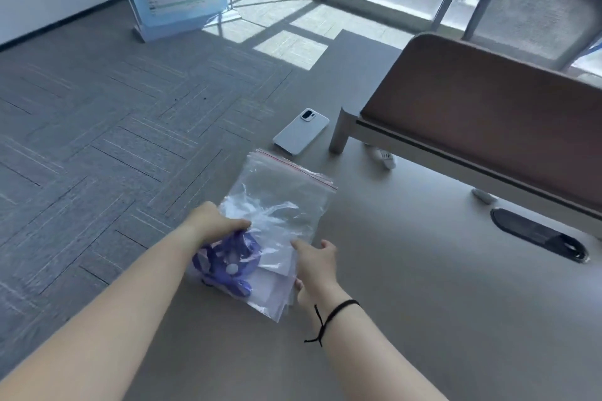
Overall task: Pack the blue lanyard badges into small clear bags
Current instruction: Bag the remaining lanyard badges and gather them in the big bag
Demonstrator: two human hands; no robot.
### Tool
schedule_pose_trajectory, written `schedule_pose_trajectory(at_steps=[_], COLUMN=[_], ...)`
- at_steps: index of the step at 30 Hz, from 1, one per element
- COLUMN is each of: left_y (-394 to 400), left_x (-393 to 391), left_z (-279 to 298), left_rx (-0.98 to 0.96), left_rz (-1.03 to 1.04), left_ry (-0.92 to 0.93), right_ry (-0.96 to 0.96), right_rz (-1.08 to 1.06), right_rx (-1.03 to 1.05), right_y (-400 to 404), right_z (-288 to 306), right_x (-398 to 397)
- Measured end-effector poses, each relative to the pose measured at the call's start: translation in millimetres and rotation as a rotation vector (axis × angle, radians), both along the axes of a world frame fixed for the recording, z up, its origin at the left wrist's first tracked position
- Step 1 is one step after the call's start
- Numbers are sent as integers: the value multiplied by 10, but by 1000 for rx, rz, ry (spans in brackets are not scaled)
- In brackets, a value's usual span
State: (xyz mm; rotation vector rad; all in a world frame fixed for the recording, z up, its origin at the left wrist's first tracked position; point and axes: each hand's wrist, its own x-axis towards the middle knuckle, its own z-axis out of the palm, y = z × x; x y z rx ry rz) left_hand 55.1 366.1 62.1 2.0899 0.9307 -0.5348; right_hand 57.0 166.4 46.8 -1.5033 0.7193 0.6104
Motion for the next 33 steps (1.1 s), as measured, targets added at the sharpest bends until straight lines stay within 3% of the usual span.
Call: schedule_pose_trajectory(at_steps=[5,9,14,22,33], left_y=[-85,-176,-264,-730,-2016], left_x=[-19,-77,-171,-391,-432], left_z=[138,169,214,739,1645], left_rx=[-153,-324,-518,-750,-989], left_rz=[109,190,239,154,-56], left_ry=[68,145,61,-67,-155], right_ry=[84,203,220,96,-153], right_rz=[40,-20,67,89,-24], right_rx=[-118,25,117,259,449], right_y=[24,35,-146,-781,-2531], right_z=[36,92,127,505,1482], right_x=[117,101,105,-47,-282])
